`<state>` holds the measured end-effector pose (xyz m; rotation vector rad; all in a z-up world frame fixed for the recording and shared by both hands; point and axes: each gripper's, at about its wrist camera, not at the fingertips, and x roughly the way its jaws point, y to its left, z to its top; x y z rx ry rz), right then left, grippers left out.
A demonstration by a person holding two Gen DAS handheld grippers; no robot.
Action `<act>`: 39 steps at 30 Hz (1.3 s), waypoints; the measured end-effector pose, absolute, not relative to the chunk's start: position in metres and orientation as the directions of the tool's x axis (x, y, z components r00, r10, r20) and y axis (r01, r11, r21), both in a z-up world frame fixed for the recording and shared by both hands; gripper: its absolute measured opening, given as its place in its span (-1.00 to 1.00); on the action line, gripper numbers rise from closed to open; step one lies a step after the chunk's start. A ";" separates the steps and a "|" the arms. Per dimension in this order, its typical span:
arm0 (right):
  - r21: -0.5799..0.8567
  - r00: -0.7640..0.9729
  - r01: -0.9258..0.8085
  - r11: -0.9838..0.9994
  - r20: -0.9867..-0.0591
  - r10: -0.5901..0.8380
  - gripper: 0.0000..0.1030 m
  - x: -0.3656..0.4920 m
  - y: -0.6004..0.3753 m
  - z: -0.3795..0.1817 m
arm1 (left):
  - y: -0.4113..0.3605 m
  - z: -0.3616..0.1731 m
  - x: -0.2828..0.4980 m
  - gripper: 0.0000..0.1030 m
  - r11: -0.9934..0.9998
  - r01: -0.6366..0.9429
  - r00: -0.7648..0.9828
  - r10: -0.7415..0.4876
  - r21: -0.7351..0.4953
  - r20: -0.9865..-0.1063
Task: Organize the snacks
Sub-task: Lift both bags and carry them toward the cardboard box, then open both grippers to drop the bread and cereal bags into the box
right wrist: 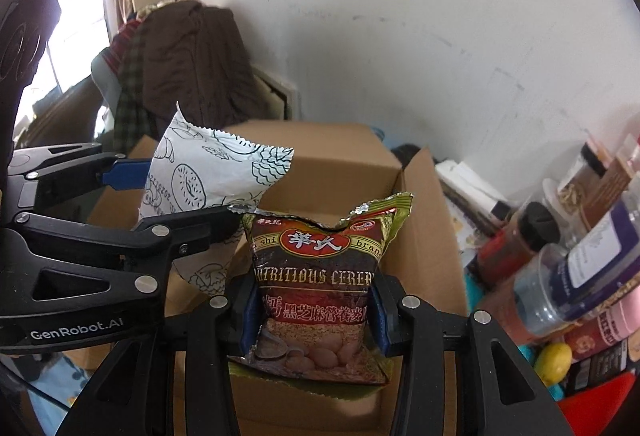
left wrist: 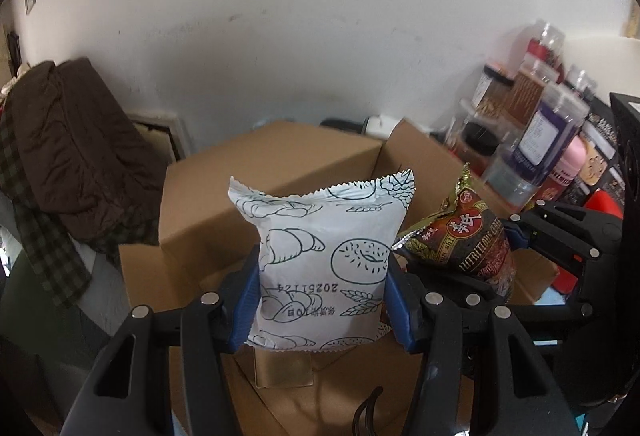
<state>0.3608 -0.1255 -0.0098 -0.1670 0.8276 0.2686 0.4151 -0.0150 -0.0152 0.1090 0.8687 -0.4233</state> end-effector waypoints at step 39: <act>-0.043 0.633 -0.204 0.978 -0.768 0.098 0.26 0.340 -0.150 0.022 | -0.014 0.018 0.394 0.43 0.954 0.301 0.604 -0.180 0.012 -0.777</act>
